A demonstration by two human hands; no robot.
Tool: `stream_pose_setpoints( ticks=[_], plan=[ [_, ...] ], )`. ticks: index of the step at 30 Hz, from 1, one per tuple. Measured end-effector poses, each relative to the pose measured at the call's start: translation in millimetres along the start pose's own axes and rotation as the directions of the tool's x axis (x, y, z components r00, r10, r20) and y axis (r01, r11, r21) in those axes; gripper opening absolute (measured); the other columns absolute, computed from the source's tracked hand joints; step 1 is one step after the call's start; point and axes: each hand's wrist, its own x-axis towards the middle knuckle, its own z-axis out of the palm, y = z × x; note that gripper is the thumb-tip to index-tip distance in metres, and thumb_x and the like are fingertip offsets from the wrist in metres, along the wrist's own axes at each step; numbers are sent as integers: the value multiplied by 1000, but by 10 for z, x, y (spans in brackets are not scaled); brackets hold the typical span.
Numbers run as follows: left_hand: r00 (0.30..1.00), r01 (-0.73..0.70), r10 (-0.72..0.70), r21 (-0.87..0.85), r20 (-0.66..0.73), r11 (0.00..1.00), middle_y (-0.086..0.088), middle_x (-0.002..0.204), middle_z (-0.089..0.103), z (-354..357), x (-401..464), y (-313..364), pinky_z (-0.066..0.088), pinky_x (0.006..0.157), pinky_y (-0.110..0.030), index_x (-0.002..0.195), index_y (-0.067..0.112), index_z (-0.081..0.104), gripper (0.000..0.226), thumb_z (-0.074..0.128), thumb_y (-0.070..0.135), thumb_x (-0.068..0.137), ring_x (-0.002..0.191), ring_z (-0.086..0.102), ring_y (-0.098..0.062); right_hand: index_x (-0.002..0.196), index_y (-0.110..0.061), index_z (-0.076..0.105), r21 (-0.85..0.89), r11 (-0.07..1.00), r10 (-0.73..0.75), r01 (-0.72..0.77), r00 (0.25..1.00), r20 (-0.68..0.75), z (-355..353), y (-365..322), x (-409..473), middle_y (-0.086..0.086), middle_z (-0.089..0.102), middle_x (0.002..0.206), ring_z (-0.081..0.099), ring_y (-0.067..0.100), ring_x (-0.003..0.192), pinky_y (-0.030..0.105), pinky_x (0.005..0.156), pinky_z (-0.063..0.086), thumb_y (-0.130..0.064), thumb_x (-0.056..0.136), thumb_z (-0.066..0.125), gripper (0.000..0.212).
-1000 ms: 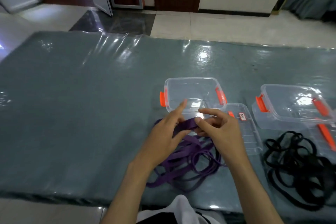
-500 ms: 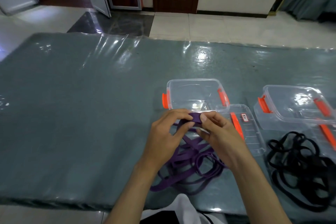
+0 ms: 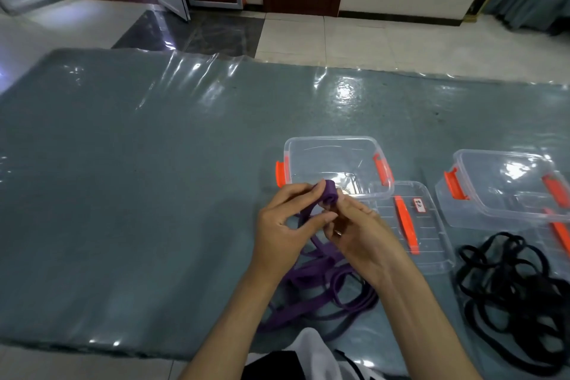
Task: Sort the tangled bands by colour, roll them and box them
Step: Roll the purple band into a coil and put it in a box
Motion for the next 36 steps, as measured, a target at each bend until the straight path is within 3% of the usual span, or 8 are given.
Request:
stream_pose_setpoints(
  ticks=[4, 8, 12, 17, 23, 28, 33, 36],
  plan=[
    [1000, -8, 8, 22, -8, 1000, 15, 121, 68, 2, 97, -35, 54, 98, -20, 138, 27, 66, 48, 78, 25, 91, 112, 69, -14, 86, -16, 82, -142, 990, 4, -9, 999, -37, -3, 22, 92, 6, 72, 85, 63, 16, 77, 31, 75, 48, -23, 103, 60, 28],
    [1000, 22, -22, 3, 10, 1000, 15, 121, 67, 10, 161, -23, 54, 99, -21, 140, 31, 65, 45, 73, 28, 96, 112, 69, -15, 86, -14, 82, -291, 956, -56, 28, 995, -88, -35, 19, 178, 12, 68, 83, 62, 22, 80, 32, 78, 54, -28, 106, 58, 33],
    [995, 87, -86, -30, 41, 996, 7, 124, 67, -12, 227, -49, 58, 100, -36, 140, 39, 64, 49, 73, 14, 98, 116, 69, -24, 105, -14, 76, -408, 900, -218, 153, 969, -117, -34, -19, 230, 12, 75, 101, 72, 28, 93, 35, 80, 61, -36, 95, 71, 25],
    [986, 114, -105, -62, 132, 992, 3, 128, 67, -8, 264, -28, 56, 104, -47, 142, 25, 65, 47, 71, 8, 99, 120, 67, -28, 125, -23, 74, -560, 670, -493, 488, 856, 156, -70, -171, 191, 0, 75, 123, 72, 25, 114, 36, 91, 62, -18, 106, 62, 23],
    [978, 142, -120, -122, 174, 982, 1, 133, 70, -11, 256, 89, 55, 106, -45, 138, 29, 69, 46, 77, 14, 95, 126, 66, -28, 116, -28, 78, -681, 513, -575, 523, 798, 181, -169, -248, 129, -3, 78, 110, 75, 23, 106, 45, 86, 65, -11, 91, 82, 30],
    [979, 205, -196, -259, 62, 944, 1, 124, 75, 77, 199, 220, 57, 99, -28, 136, 45, 65, 57, 82, 15, 90, 116, 73, -21, 116, -20, 77, -524, 602, -608, 603, 771, 190, -123, -236, 27, 6, 78, 110, 76, 26, 105, 41, 82, 66, -10, 96, 76, 23],
    [981, 177, -194, -338, -17, 924, -7, 117, 75, 54, 133, 339, 55, 96, -25, 115, 29, 67, 28, 76, 11, 96, 113, 72, -22, 105, -13, 71, -414, 695, -598, 589, 792, 123, -57, -131, -64, 10, 77, 105, 77, 29, 99, 43, 85, 65, -11, 93, 79, 14],
    [983, 166, -182, -314, -24, 935, 0, 117, 76, 15, 109, 393, 53, 97, -22, 107, 36, 73, 26, 74, 12, 97, 116, 72, -18, 99, -7, 71, -451, 666, -614, 595, 780, 123, -101, -116, -97, 10, 76, 111, 76, 29, 104, 40, 91, 62, -7, 88, 83, 16]
  ],
)
